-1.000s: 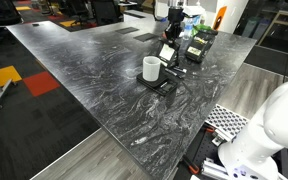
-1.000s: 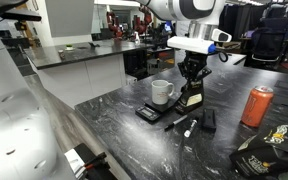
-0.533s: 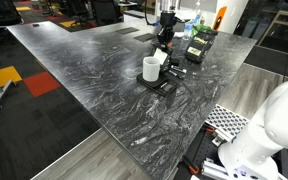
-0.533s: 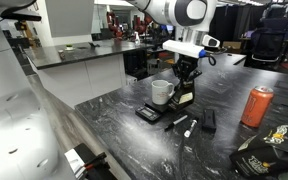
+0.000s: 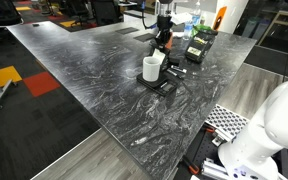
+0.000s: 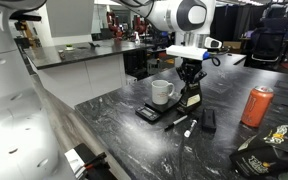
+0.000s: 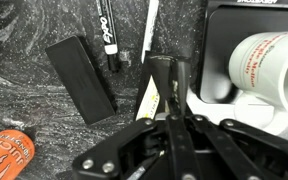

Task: Move the sharpie to the counter, then shift the black packet to the left

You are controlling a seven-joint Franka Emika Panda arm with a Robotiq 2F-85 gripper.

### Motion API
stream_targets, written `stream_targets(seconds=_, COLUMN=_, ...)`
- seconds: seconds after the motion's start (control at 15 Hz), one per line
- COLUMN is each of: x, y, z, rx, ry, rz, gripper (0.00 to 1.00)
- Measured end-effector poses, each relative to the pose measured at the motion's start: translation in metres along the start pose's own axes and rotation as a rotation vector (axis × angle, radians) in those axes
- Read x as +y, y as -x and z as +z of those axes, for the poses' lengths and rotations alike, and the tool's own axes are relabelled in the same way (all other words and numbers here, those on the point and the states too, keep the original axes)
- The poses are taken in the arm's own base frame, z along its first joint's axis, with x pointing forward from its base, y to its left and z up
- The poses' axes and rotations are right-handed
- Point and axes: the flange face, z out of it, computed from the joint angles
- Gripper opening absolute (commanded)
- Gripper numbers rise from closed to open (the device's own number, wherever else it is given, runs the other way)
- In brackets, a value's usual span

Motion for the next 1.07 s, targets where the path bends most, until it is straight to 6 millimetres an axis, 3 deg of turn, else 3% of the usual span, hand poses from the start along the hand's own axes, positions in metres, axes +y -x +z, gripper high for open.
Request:
stream_targets(seconds=0.33, x=0.003, y=-0.008, z=0.004, rx=0.013, ry=0.032, rz=0.003, gripper=0.0)
stream_targets(seconds=0.4, x=0.003, y=-0.01, z=0.003, rx=0.015, ry=0.033, rz=0.003, gripper=0.27)
stream_targets(seconds=0.47, x=0.004, y=-0.011, z=0.003, rx=0.016, ry=0.034, rz=0.003, gripper=0.28)
stream_targets(seconds=1.07, x=-0.005, y=-0.008, z=-0.003, rx=-0.015, ry=0.025, rz=-0.007, gripper=0.9)
